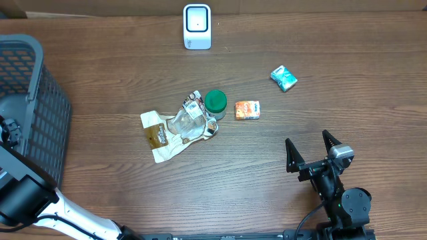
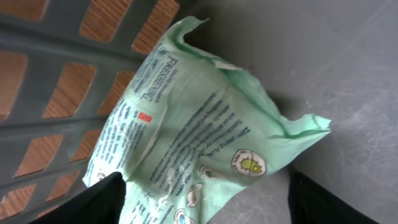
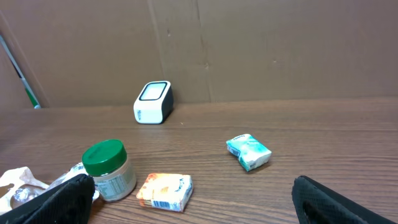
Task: Scan the item barcode
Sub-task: 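Grasp the pale-green wipes pouch inside the basket with the left gripper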
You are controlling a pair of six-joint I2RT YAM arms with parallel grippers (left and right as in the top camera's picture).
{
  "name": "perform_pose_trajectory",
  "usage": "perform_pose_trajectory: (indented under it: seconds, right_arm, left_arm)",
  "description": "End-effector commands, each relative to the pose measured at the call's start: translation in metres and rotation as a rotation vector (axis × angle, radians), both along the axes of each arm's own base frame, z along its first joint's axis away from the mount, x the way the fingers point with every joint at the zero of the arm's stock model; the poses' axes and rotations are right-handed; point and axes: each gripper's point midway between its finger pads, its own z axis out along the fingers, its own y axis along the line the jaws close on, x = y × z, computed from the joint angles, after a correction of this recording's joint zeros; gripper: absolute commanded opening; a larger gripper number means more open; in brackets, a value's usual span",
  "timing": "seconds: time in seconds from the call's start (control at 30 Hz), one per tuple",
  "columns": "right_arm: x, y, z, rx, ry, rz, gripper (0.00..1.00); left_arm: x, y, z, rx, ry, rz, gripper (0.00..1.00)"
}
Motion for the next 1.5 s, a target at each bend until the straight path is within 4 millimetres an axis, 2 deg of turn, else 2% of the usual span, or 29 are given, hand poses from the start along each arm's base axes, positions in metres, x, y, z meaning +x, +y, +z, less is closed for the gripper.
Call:
perform_pose_trajectory:
  seconds: [0.0,0.23,0.33,0.4,0.77,0.97,1.07,1.17,1.27,1.37,1.47]
  right_arm:
    - [0.000,0.000,-0.001,0.002,-0.005,0.003,1.00]
    - [0.000,0.000,-0.001,0.002,-0.005,0.003,1.00]
    - [0.000,0.000,-0.001,0.002,-0.005,0.003,1.00]
    - [0.000,0.000,-0.001,0.002,-0.005,0.003,1.00]
    - [0.000,0.000,-0.001,0.002,-0.005,0.003,1.00]
    - [0.000,0.000,-0.001,0.002,-0.005,0.003,1.00]
    - [0.000,0.000,-0.001,0.002,-0.005,0.003,1.00]
    - [0.000,0.000,-0.001,0.002,-0.005,0.003,1.00]
    - [0.000,0.000,-0.001,0.002,-0.005,0.003,1.00]
    - [0.000,0.000,-0.001,0.002,-0.005,0.003,1.00]
    - [0.000,0.000,-0.001,0.002,-0.005,0.003,1.00]
  left_arm:
    - [-0.007,-0.018,-0.048,-0.126,0.053,-0.027,0.72]
    - [-0.013,-0.019,-0.053,-0.139,0.078,-0.033,0.72]
    - [-0.024,-0.015,-0.052,-0.124,0.123,-0.021,0.60]
    - [-0.030,-0.013,-0.051,-0.108,0.152,-0.011,0.56]
    - [-0.045,-0.002,-0.047,-0.037,0.241,0.024,0.55]
    - [-0.049,-0.012,-0.068,-0.081,0.259,0.017,0.56]
    - [-0.049,-0.021,-0.085,-0.135,0.266,0.004,0.44]
    - [-0.050,-0.026,-0.095,-0.160,0.284,-0.004,0.19]
    - [-0.046,-0.030,-0.097,-0.167,0.280,-0.011,0.04]
    - [-0.040,-0.033,-0.096,-0.168,0.270,-0.024,0.04]
    - [-0.026,-0.043,-0.098,-0.208,0.212,-0.039,0.04]
